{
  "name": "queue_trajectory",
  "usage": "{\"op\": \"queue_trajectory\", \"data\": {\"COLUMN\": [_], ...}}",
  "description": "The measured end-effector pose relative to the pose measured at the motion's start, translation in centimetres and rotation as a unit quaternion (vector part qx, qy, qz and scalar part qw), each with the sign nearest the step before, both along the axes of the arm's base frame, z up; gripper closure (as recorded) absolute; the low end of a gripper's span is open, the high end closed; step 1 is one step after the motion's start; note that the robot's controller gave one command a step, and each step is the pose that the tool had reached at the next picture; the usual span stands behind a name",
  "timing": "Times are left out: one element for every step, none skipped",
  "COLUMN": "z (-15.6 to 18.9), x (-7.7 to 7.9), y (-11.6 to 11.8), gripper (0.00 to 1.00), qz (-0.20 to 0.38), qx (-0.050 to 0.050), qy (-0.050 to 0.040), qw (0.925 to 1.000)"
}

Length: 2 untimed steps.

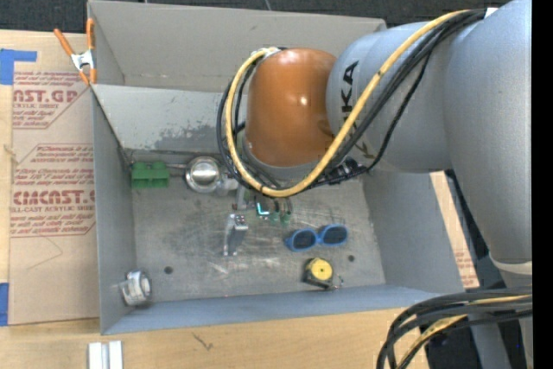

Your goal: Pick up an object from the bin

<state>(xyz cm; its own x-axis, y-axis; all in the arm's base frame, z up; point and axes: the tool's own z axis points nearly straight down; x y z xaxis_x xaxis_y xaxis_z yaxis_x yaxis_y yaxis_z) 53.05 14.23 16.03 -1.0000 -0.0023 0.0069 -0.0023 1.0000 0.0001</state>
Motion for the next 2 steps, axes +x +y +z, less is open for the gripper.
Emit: {"op": "queue_trajectory", "data": {"z": [-8.7, -8.5], "x": [5.6, 5.9], "y": [-5.4, -7.9], "gripper": [0.00, 0.00], "qz": [0.145, 0.141], "qx": [0.003, 0.004], "qy": [-0.0048, -0.0100], "qw": [0.9894, 0.9900]}}
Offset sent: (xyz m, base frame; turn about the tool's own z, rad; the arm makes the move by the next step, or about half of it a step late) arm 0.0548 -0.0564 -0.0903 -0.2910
